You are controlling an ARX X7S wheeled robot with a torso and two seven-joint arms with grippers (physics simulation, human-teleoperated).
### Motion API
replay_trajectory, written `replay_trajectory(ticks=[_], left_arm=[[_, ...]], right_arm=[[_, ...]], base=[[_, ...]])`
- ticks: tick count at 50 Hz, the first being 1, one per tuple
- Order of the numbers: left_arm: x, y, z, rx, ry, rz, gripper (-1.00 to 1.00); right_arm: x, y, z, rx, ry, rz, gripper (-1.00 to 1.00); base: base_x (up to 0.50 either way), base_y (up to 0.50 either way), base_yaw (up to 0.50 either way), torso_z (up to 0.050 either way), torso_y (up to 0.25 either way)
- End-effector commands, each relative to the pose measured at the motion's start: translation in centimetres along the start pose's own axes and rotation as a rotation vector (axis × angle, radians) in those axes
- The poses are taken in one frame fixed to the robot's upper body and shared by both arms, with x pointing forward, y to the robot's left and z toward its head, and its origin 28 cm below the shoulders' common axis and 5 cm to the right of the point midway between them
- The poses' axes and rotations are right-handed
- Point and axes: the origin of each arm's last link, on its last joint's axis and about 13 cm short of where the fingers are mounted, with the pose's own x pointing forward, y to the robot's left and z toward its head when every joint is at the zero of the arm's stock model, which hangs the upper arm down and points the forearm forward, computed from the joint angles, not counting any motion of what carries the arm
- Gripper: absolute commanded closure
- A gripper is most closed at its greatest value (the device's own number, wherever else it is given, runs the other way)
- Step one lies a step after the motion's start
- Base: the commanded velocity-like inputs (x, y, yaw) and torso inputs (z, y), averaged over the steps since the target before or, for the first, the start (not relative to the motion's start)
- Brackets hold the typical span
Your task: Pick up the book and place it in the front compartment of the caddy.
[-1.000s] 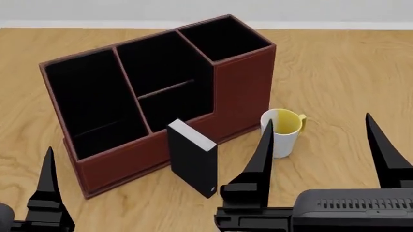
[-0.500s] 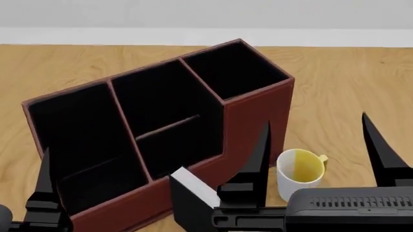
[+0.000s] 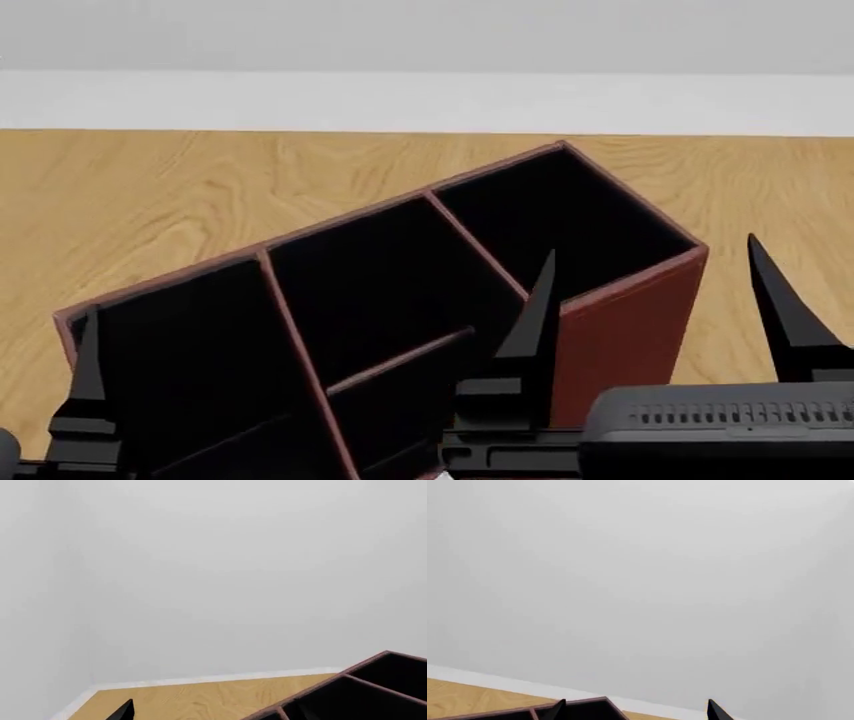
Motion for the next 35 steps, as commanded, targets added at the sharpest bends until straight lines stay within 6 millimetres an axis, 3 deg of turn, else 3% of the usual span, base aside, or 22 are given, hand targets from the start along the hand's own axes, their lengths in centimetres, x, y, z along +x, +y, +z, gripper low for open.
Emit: replay_trajectory(ticks=[1, 14, 29, 35], left_arm=[[0.3, 0.1, 0.4, -0.021, -0.032, 0.004, -1.0], [0.3, 0.2, 0.5, -0.022, -0.034, 0.004, -1.0], [0.1, 0.5, 1.1, -0.034, -0.06, 0.016, -1.0], [-0.1, 0.8, 1.7, -0.033, -0.08, 0.026, -1.0]], right_arm=[[0.4, 0.1, 0.4, 0.008, -0.04, -0.01, -1.0], [0.5, -0.7, 0.8, 0.023, -0.008, 0.002, -1.0], [2.7, -4.7, 8.0, -0.104, 0.242, 0.371, -1.0], [5.5, -4.0, 10.1, -0.157, 0.391, 0.514, -1.0]], base=[[0.27, 0.26, 0.0, 0.0, 0.0], [0.0, 0.0, 0.0, 0.0, 0.001], [0.0, 0.0, 0.0, 0.0, 0.0], [0.0, 0.0, 0.0, 0.0, 0.0]])
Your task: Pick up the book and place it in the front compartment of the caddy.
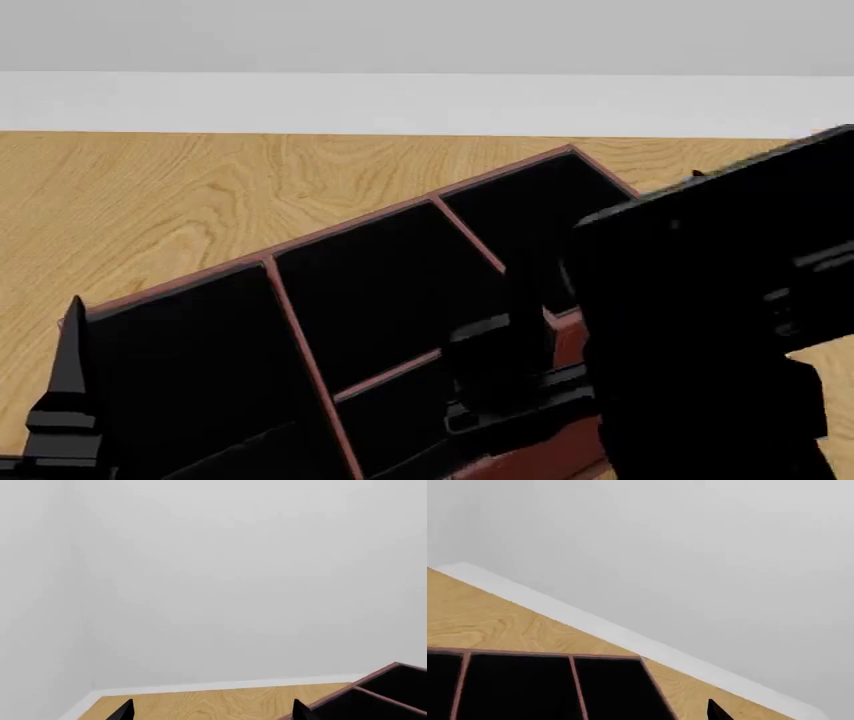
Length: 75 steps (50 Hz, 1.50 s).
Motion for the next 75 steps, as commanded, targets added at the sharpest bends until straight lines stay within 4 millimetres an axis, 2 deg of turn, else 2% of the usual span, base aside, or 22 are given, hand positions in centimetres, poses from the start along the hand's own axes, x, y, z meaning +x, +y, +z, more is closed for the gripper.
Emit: replay_trajectory(ticks=[1, 6, 11, 15, 21, 27, 37, 45, 61, 75], left_arm=[[0.0, 0.5, 1.2, -0.023, -0.061, 0.016, -1.0], [-0.3, 0.6, 1.4, -0.025, -0.076, 0.022, -1.0], [-0.5, 0.9, 1.5, -0.027, -0.079, 0.032, -1.0], [-0.8, 1.1, 1.6, -0.027, -0.085, 0.04, -1.0], [-1.0, 1.1, 1.6, -0.033, -0.094, 0.043, -1.0], [-1.1, 1.3, 1.4, -0.041, -0.099, 0.047, -1.0], [-1.0, 1.2, 1.0, -0.048, -0.094, 0.043, -1.0], [-0.9, 1.1, 0.8, -0.053, -0.089, 0.039, -1.0], [-0.7, 1.0, 0.5, -0.055, -0.082, 0.033, -1.0], [-0.4, 0.9, 0.7, -0.05, -0.083, 0.028, -1.0]], right_arm=[[1.3, -1.7, 5.7, -0.083, 0.166, 0.292, -1.0], [2.4, -1.1, 6.7, -0.114, 0.306, 0.409, -1.0], [1.7, -1.5, 6.5, -0.186, 0.524, 0.515, -1.0], [2.2, -1.3, 7.0, -0.172, 0.579, 0.536, -1.0], [2.2, -1.1, 5.9, -0.192, 0.725, 0.587, -1.0], [1.7, -1.0, 4.8, -0.197, 0.775, 0.625, -1.0], [2.1, -1.6, 4.0, -0.243, 0.826, 0.599, -1.0], [3.5, -1.0, 3.0, -0.282, 0.854, 0.605, -1.0], [7.5, 0.8, 0.2, -0.297, 0.868, 0.67, -1.0], [8.6, 1.8, -2.3, -0.294, 0.912, 0.694, -1.0]], base=[[0.0, 0.0, 0.0, 0.0, 0.0], [0.0, 0.0, 0.0, 0.0, 0.0], [0.0, 0.0, 0.0, 0.0, 0.0], [0.0, 0.0, 0.0, 0.0, 0.0], [0.0, 0.0, 0.0, 0.0, 0.0], [0.0, 0.0, 0.0, 0.0, 0.0], [0.0, 0.0, 0.0, 0.0, 0.0], [0.0, 0.0, 0.0, 0.0, 0.0], [0.0, 0.0, 0.0, 0.0, 0.0], [0.0, 0.0, 0.0, 0.0, 0.0]])
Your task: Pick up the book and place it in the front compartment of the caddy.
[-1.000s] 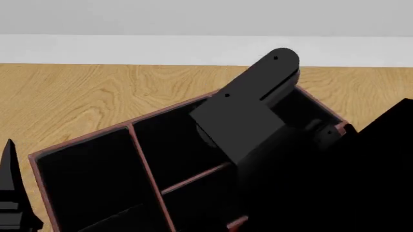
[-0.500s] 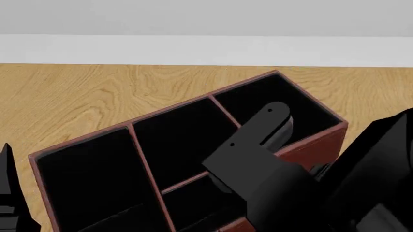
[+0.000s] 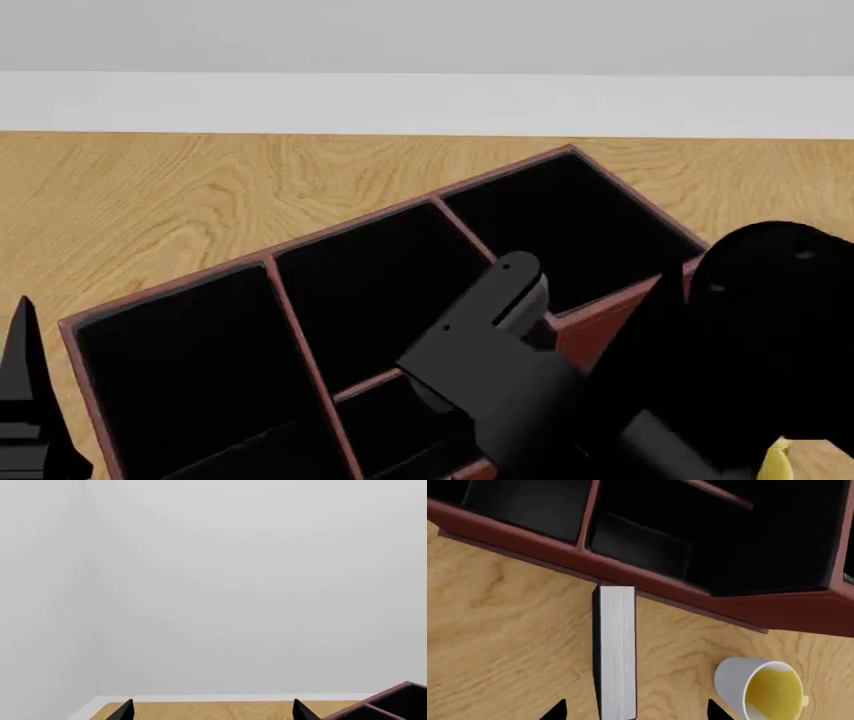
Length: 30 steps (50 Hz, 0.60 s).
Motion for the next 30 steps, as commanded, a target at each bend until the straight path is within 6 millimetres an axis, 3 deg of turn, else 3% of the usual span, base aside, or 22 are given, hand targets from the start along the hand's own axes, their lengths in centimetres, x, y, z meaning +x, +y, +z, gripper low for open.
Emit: replay_trajectory(ticks=[1, 30], left_arm=[[0.5, -0.1, 0.5, -0.021, -0.036, -0.009, -1.0], [0.4, -0.1, 0.3, -0.02, -0.029, -0.012, -1.0]], right_arm=[[2.1, 0.0, 0.3, -0.014, 0.007, 0.023, -1.0], [6.3, 0.1, -0.6, 0.013, 0.055, 0.064, -1.0]], base=[[0.0, 0.0, 0.0, 0.0, 0.0], [0.0, 0.0, 0.0, 0.0, 0.0]])
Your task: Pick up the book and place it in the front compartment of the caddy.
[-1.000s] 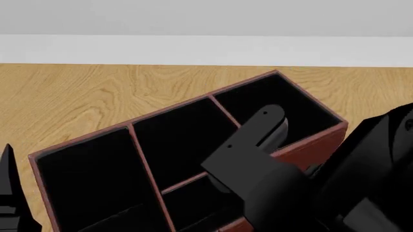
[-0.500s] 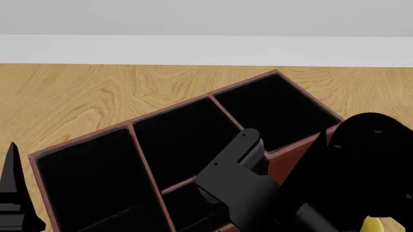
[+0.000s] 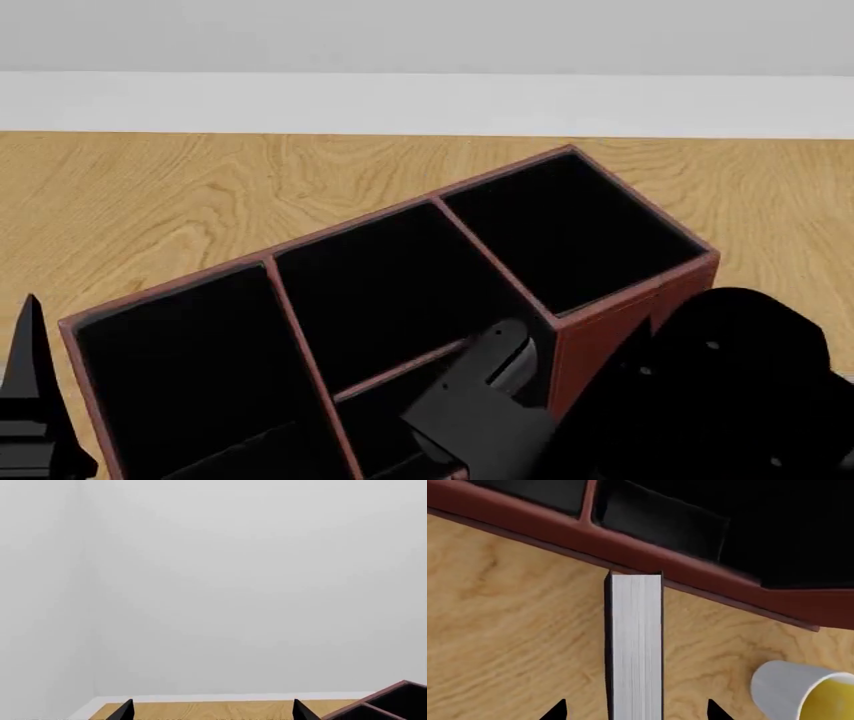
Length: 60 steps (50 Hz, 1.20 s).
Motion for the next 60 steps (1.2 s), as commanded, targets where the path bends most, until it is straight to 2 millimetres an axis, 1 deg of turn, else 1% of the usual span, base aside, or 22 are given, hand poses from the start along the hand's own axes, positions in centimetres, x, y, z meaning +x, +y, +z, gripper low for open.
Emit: replay_trajectory(ticks=[1, 15, 26, 36, 37, 51, 54, 60], left_arm=[[0.2, 0.0, 0.3, -0.023, -0.03, -0.005, -1.0], [0.5, 0.0, -0.1, -0.023, -0.023, -0.002, -1.0], [0.2, 0.1, -0.1, -0.025, -0.022, 0.0, -1.0], [0.0, 0.1, 0.0, -0.025, -0.021, 0.002, -1.0], [0.0, 0.1, 0.0, -0.025, -0.021, 0.002, -1.0], [0.2, 0.1, 0.3, -0.024, -0.027, 0.0, -1.0], [0.2, 0.1, 0.3, -0.023, -0.028, 0.0, -1.0], [0.2, 0.2, 0.4, -0.021, -0.032, 0.001, -1.0]], right_arm=[[1.5, -0.3, 0.4, -0.002, -0.008, 0.003, -1.0], [3.4, -0.2, 0.3, -0.008, 0.018, 0.03, -1.0], [4.4, 0.2, 0.1, -0.014, 0.037, 0.053, -1.0], [5.0, 0.3, -0.2, -0.002, 0.057, 0.063, -1.0], [5.0, 0.2, -0.2, -0.001, 0.056, 0.057, 1.0], [4.7, 0.3, -0.1, 0.001, 0.051, 0.06, 1.0], [4.3, 0.3, -0.2, -0.001, 0.047, 0.057, 1.0], [2.6, 0.6, -0.4, -0.008, 0.015, 0.045, 1.0]], base=[[0.0, 0.0, 0.0, 0.0, 0.0], [0.0, 0.0, 0.0, 0.0, 0.0], [0.0, 0.0, 0.0, 0.0, 0.0], [0.0, 0.0, 0.0, 0.0, 0.0], [0.0, 0.0, 0.0, 0.0, 0.0], [0.0, 0.0, 0.0, 0.0, 0.0], [0.0, 0.0, 0.0, 0.0, 0.0], [0.0, 0.0, 0.0, 0.0, 0.0]])
